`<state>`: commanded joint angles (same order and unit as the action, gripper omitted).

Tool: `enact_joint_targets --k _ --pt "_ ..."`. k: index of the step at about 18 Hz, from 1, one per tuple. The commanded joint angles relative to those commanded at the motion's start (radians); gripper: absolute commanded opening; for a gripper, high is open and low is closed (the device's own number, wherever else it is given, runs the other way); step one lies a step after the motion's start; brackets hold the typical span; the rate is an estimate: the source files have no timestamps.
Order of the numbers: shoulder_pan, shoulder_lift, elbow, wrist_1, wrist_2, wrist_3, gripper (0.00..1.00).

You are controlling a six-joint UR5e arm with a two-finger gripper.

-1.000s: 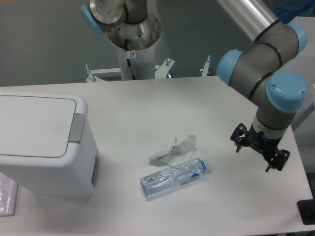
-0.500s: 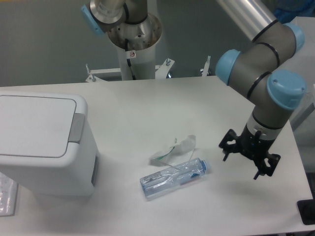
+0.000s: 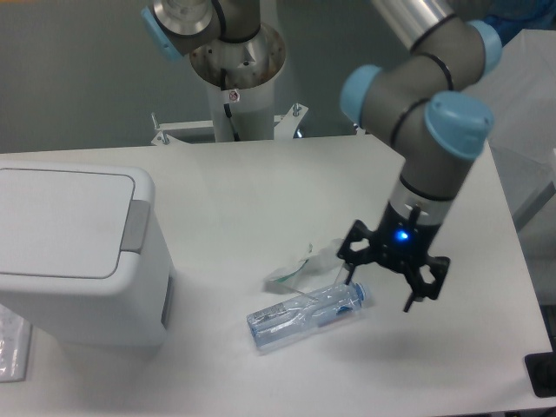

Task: Open the trash can
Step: 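Swing the gripper over the bottle toward the white trash can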

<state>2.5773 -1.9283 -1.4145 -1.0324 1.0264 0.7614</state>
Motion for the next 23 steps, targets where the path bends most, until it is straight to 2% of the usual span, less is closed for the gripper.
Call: enact_joint_targets --k 5,14,17,21,23 --pt "-0.065 0.023 0.043 0.002 -0.092 -0.223 1.00" --pt "-0.114 0.091 0.037 -0.011 -0.187 -0.408 1.00" --pt "-0.117 0.124 -0.003 -0.017 -0.174 -0.429 1.00" --pt "-0.115 0.143 -0.014 -0.024 -0.175 -0.429 1.00" --pt "-0.115 0.155 -0.015 -0.054 -0.174 -0.430 1.00"
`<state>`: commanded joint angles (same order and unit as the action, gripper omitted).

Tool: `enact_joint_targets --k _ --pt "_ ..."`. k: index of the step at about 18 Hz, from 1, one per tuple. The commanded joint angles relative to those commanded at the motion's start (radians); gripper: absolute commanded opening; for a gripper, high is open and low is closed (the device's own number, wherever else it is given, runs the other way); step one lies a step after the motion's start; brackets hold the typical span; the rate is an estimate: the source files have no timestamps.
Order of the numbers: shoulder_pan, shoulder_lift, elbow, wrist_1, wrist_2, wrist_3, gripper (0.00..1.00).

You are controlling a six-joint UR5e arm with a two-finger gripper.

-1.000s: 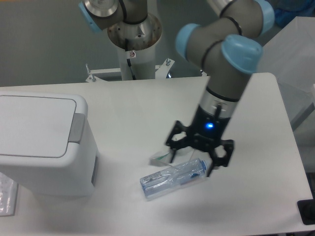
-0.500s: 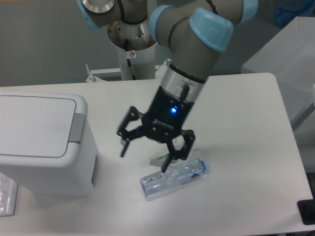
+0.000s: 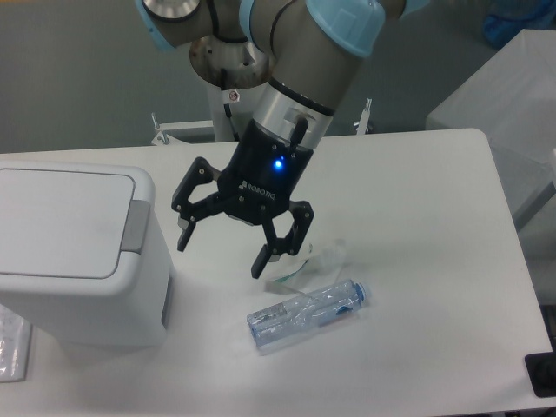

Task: Open the trash can
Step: 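Swing the gripper over the bottle toward the white trash can, then lower the gripper onto the lid edge of the white trash can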

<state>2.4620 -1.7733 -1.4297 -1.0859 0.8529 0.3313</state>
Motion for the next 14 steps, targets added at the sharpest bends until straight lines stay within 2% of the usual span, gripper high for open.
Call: enact_joint_targets --k 3,7,14 --pt "0.000 0.034 -0.035 -0.055 0.029 0.005 1.00" --pt "-0.002 0.067 -0.074 -0.069 0.057 0.003 1.00" --pt "-0.003 0.087 -0.031 -0.201 0.058 -0.002 1.00"
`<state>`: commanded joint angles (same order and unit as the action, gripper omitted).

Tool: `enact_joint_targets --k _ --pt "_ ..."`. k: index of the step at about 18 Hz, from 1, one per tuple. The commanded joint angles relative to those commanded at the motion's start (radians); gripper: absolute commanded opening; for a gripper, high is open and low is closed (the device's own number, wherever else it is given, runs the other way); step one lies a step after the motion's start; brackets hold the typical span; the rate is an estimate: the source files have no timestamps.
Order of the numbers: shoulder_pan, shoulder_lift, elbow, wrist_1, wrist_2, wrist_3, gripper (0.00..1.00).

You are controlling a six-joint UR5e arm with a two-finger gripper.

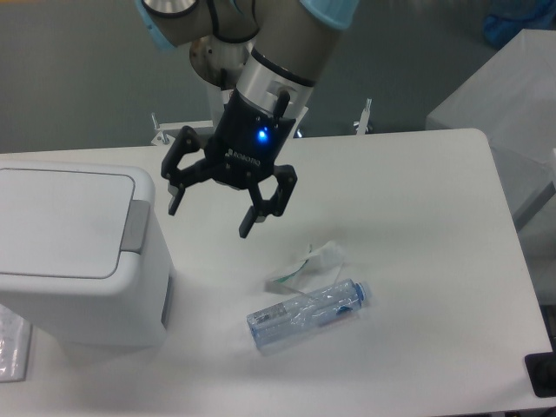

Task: Open the trash can
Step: 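Lower the gripper onto the lid edge of the white trash can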

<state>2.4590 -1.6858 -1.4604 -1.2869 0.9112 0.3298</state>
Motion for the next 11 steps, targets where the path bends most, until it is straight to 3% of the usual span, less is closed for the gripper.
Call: enact_joint_targets --k 5,11 --pt "-0.005 0.000 0.002 -0.002 0.012 0.000 1.00" --pt "-0.095 -0.026 -0.014 -0.002 0.149 0.000 1.00"
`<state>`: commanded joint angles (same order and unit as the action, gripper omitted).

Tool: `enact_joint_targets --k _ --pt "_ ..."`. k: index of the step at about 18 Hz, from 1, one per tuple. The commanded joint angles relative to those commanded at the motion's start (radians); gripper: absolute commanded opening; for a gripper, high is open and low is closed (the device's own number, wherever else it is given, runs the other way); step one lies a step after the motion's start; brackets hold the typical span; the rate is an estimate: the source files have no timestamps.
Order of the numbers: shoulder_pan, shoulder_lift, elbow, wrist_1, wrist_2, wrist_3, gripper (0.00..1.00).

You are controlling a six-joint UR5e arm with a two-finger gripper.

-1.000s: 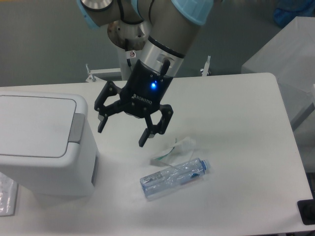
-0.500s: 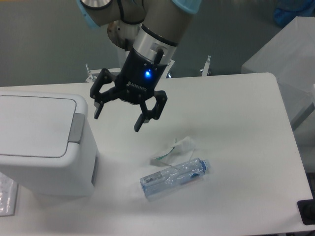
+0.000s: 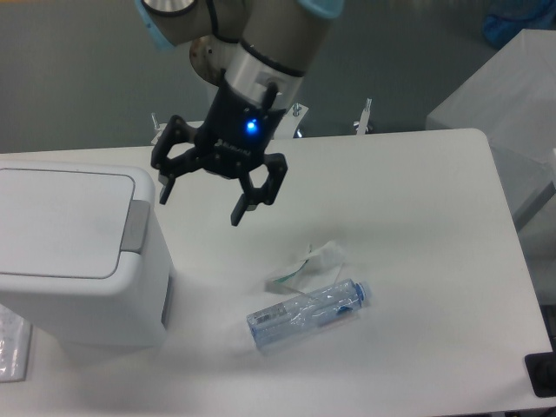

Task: Open the trash can
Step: 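Lower the gripper onto the lid edge of the white trash can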

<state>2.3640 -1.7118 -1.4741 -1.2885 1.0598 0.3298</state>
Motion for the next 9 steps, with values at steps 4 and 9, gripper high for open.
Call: enact_joint_targets --k 4,9 --pt "-0.006 -0.011 -0.014 0.012 0.006 0.000 1.00" --pt "-0.028 -0.022 -0.032 0.048 0.006 0.003 1.00"
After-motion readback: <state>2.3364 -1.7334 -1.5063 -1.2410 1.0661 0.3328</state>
